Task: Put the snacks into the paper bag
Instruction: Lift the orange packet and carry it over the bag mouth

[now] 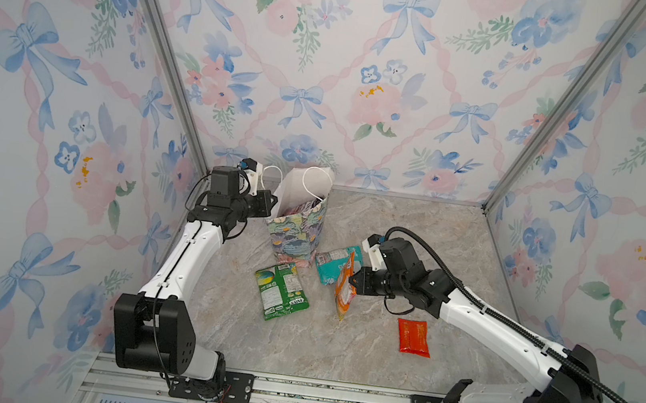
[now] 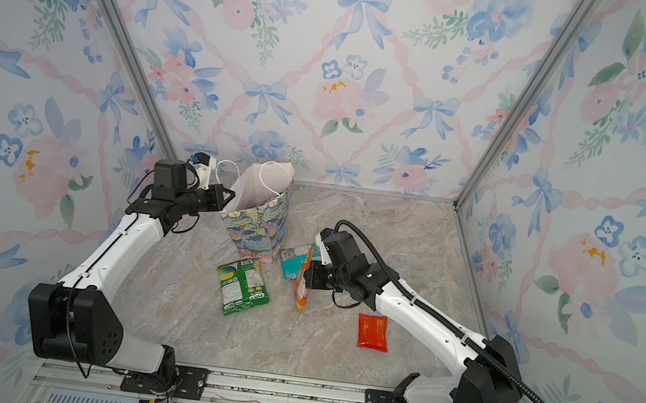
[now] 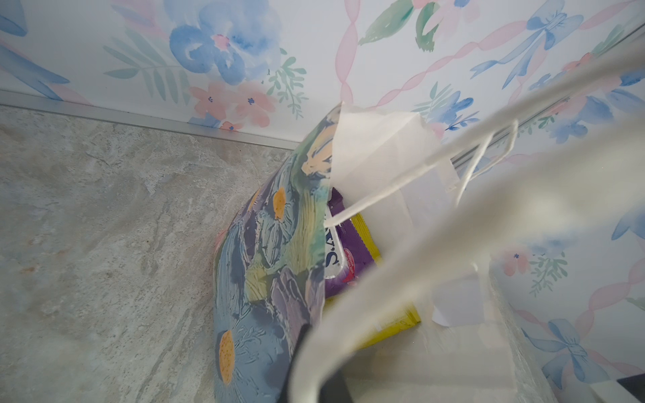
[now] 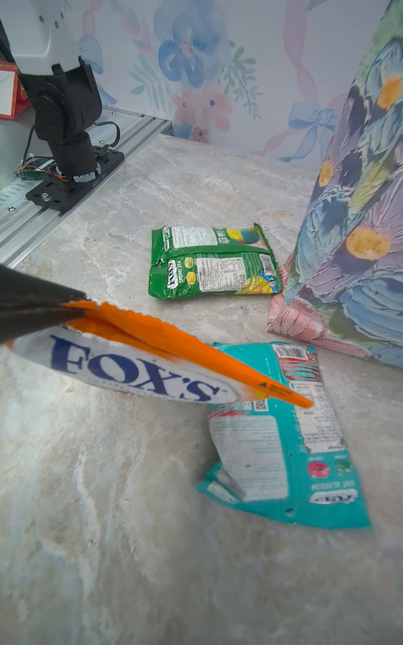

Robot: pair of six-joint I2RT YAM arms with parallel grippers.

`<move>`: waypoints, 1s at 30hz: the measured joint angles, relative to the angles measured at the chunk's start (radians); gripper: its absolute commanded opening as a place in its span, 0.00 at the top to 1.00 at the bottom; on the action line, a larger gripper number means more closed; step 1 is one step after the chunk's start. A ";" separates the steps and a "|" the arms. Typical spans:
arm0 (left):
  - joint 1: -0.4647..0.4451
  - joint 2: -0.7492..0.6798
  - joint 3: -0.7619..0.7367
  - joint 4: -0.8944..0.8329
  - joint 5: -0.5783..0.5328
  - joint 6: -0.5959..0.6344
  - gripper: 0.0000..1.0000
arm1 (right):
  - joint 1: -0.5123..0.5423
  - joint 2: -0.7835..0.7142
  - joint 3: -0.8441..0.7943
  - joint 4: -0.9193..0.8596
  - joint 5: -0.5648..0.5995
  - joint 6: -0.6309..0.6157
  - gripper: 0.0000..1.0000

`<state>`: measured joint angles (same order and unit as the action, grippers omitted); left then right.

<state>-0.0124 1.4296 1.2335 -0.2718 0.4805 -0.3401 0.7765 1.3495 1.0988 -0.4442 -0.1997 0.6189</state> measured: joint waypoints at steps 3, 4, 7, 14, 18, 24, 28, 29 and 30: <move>0.000 0.000 0.000 0.000 0.000 0.000 1.00 | 0.000 0.000 0.059 -0.021 0.002 -0.013 1.00; 0.000 0.000 0.000 0.000 0.000 0.000 1.00 | 0.000 0.000 0.081 -0.028 0.003 -0.020 1.00; 0.000 0.000 0.000 0.000 0.000 0.000 1.00 | 0.000 0.000 0.155 -0.050 0.013 -0.042 1.00; 0.000 0.000 0.000 0.000 0.000 0.000 1.00 | 0.001 0.039 0.337 -0.070 0.011 -0.108 1.00; 0.000 0.000 0.000 0.000 0.000 0.000 1.00 | 0.016 0.078 0.420 -0.081 -0.002 -0.145 1.00; 0.000 0.000 0.000 0.000 0.000 0.000 1.00 | 0.062 0.116 0.523 -0.090 -0.034 -0.182 1.00; 0.000 0.000 0.000 0.000 0.000 0.000 1.00 | 0.090 0.168 0.616 -0.101 -0.056 -0.203 1.00; 0.000 0.000 0.000 0.000 0.000 0.000 1.00 | 0.096 0.184 0.642 -0.100 -0.060 -0.209 1.00; 0.000 0.000 0.000 0.000 0.000 0.000 1.00 | 0.103 0.203 0.673 -0.102 -0.066 -0.215 1.00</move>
<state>-0.0124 1.4296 1.2335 -0.2718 0.4805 -0.3401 0.8795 1.5524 1.7721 -0.5465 -0.2661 0.4038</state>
